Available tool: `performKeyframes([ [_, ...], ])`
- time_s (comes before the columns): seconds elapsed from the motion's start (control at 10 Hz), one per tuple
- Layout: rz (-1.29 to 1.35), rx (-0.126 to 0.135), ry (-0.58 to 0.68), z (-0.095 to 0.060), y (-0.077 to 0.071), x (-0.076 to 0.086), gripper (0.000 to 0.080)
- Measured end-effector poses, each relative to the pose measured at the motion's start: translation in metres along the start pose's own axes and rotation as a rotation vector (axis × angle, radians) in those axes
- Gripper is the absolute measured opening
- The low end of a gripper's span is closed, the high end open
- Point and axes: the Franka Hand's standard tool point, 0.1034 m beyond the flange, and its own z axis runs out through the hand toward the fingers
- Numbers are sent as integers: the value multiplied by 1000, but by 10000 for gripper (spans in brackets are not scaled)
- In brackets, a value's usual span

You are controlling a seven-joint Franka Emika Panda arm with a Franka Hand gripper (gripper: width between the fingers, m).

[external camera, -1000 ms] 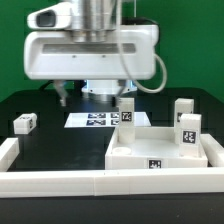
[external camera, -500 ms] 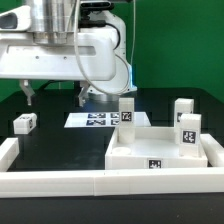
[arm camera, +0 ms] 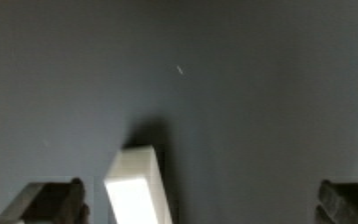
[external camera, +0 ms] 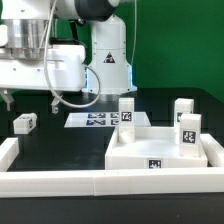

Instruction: Assemble square table

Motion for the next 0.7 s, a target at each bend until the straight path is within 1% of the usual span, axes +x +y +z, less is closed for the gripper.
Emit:
performKeyframes([
  [0.1, -1, -12, 9, 5, 2, -9, 649],
  [0.2, 0, -12, -8, 10, 3, -22, 649],
  [0.6, 0, -12, -13, 11, 3, -22, 649],
  [0.7, 4, -18, -3, 12, 6, -25, 649],
])
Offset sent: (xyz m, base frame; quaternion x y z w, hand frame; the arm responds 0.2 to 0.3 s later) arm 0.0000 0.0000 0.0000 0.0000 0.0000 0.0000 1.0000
